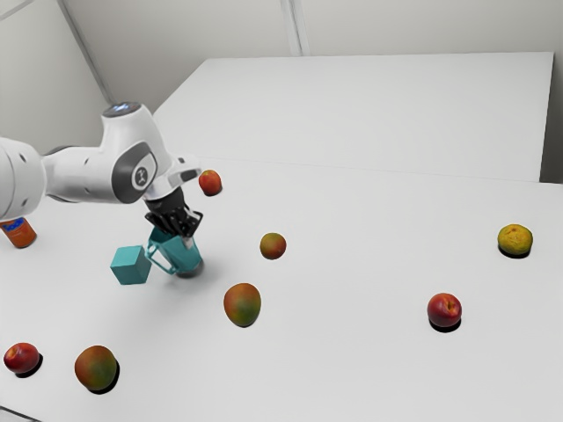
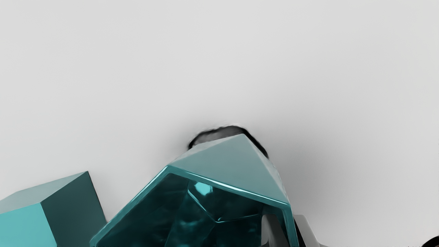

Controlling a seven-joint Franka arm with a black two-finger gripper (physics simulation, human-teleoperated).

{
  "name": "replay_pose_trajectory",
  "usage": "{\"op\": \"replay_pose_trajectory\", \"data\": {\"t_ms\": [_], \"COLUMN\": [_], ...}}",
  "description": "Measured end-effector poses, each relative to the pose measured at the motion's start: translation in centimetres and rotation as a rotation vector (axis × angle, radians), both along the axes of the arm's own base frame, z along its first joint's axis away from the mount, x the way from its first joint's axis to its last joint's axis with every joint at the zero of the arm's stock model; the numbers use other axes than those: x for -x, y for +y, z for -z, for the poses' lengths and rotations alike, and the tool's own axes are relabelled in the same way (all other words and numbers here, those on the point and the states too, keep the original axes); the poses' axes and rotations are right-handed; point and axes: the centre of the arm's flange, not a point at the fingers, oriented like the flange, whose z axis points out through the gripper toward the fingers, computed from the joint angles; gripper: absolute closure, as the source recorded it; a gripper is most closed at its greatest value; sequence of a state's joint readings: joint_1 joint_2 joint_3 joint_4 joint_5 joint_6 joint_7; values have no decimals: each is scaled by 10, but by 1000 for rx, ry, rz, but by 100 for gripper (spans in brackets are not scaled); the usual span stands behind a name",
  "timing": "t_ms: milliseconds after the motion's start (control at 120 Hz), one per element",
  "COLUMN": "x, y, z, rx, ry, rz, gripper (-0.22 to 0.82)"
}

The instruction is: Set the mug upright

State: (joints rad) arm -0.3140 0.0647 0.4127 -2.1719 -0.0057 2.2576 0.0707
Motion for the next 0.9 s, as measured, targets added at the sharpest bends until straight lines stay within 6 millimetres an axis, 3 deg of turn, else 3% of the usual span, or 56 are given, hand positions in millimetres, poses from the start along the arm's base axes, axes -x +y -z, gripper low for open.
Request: {"op": "replay_pose_trajectory", "data": {"t_ms": [725,900], "x": [16,17], "y": [-26,-24], "z": [13,16], "rx": [-53,-58], "ry": [79,83], "rz": [-120,-156], "gripper": [78,78]}}
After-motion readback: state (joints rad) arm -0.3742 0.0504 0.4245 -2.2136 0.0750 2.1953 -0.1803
